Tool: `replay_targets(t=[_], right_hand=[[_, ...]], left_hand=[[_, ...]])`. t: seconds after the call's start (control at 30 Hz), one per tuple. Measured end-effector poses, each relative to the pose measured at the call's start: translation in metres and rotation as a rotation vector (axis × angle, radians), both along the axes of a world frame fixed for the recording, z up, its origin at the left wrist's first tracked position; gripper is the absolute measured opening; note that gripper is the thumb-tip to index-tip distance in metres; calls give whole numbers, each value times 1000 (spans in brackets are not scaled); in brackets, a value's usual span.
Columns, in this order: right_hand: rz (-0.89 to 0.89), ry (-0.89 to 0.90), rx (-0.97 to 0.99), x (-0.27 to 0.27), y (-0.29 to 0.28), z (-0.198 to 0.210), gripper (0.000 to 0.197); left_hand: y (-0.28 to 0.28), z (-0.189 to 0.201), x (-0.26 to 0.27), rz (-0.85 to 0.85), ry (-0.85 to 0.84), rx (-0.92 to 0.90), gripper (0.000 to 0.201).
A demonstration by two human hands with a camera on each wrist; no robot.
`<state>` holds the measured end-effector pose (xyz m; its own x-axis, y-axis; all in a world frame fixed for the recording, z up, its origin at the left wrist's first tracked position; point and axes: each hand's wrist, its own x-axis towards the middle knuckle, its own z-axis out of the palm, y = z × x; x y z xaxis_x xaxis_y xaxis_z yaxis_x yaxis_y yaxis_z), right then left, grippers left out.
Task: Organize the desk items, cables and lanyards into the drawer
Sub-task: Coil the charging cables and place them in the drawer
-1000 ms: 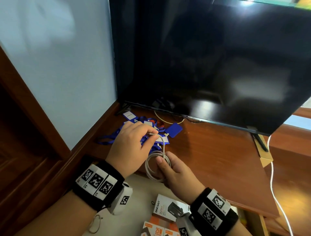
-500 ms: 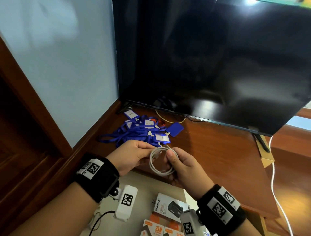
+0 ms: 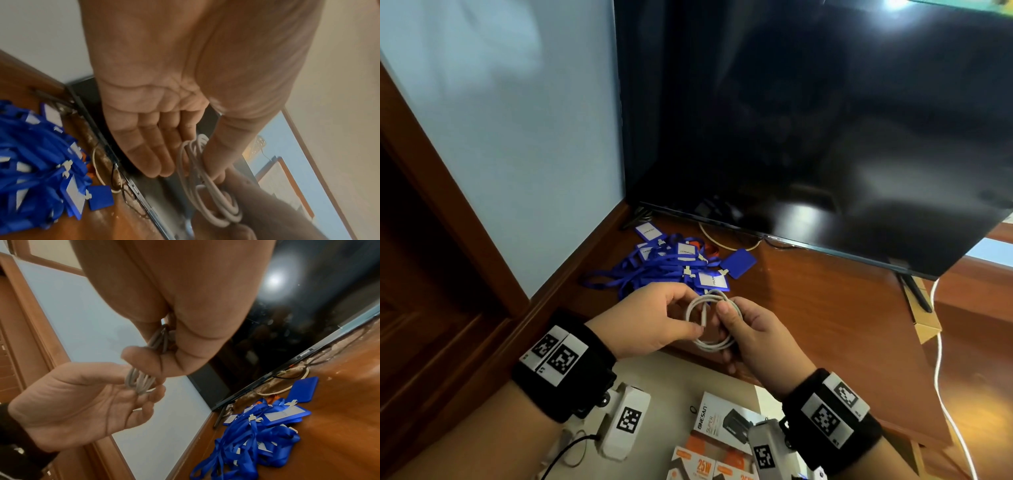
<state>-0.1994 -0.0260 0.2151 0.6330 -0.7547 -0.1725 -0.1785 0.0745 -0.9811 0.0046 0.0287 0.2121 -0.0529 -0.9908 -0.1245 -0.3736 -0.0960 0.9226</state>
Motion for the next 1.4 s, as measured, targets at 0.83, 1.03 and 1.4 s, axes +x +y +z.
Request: replay_targets(t=[0.83, 1.03, 1.4], right_hand=[[-164, 41, -9, -4, 4, -1, 25], [-72, 317, -581, -6, -1, -17, 7], [-39, 446, -758, 18, 5, -31, 12]], left_hand=[[15, -16, -13, 156, -720, -962, 18], [27, -29, -14, 191, -748, -874, 17], [45, -47, -8, 251, -821, -911, 15]])
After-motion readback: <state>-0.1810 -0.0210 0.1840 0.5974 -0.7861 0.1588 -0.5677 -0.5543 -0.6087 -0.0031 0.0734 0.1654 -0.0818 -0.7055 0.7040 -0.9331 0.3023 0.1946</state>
